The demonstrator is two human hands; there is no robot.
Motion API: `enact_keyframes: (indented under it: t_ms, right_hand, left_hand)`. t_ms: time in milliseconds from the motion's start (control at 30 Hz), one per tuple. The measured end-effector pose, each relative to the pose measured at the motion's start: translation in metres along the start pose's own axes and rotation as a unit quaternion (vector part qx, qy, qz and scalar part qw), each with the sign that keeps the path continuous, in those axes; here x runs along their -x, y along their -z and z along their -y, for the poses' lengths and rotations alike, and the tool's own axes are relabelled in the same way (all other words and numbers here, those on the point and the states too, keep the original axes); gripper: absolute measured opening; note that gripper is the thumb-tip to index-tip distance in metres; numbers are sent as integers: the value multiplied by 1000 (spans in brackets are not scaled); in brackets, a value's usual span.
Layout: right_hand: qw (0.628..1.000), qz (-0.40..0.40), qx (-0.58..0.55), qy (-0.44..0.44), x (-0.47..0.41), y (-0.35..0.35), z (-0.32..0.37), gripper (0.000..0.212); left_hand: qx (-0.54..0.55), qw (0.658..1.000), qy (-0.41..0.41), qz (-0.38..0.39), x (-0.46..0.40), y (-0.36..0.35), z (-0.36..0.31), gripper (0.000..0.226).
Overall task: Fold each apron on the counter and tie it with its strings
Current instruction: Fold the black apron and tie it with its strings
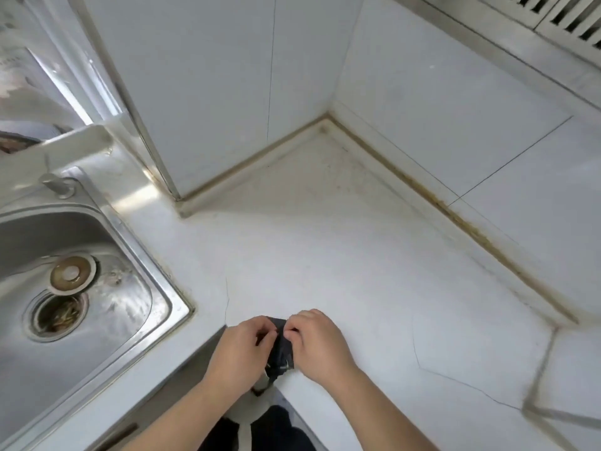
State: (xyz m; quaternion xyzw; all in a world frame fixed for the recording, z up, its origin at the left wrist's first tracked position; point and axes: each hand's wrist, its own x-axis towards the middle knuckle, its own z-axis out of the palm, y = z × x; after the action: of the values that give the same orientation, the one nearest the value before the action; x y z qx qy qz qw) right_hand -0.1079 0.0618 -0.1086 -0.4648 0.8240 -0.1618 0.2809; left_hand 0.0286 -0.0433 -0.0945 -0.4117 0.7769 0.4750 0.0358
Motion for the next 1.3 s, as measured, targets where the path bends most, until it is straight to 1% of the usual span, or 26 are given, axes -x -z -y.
enact_keyframes:
  t_ms: [67, 133, 167, 233, 300, 367, 600, 667, 967, 1067, 1167, 1200, 1300]
  right_hand:
    - [999, 32, -17, -3, 0, -14, -10, 22]
    - [999, 31, -35, 5, 3, -21, -16, 20]
    - [999, 21, -50, 4, 5, -23, -18, 19]
    - [994, -2, -104, -10, 9, -25, -22, 14]
    - [984, -22, -175, -34, 11, -29, -26, 8]
    - [969, -36, -239, -58, 11, -29, -27, 10]
    - [943, -52, -308, -115, 8, -23, -27, 16]
    - [941, -55, -312, -122, 8, -22, -26, 17]
    - [936, -58, -309, -157, 5, -24, -23, 22]
    - [934, -33, -315, -167, 6, -19, -21, 19]
    - [928, 12, -326, -180, 8, -9, -25, 14]
    - [931, 18, -319, -175, 9, -6, -27, 15]
    - [959, 16, -244, -146, 12, -1, -33, 28]
  left_hand:
    - [-69, 997, -40, 1, -5, -16, 15, 22]
    - [-99, 992, -77, -5, -6, -23, 20, 18]
    - [-93, 992, -79, -2, -6, -25, 21, 17]
    - [-58, 997, -53, 15, -8, -26, 19, 19]
    - [-26, 999, -27, 30, -12, -28, 18, 20]
    - [-18, 999, -22, 43, -13, -29, 16, 19]
    - [45, 993, 1, 107, -15, -31, 13, 18]
    - [46, 992, 2, 117, -17, -32, 15, 18]
    - [61, 994, 22, 88, -22, -44, 21, 11]
    - [70, 994, 22, 81, -19, -45, 23, 12]
    - [102, 992, 32, 71, -17, -44, 21, 20]
    - [119, 989, 41, 74, -16, -43, 21, 22]
    - [139, 985, 64, 81, -15, -39, 19, 27]
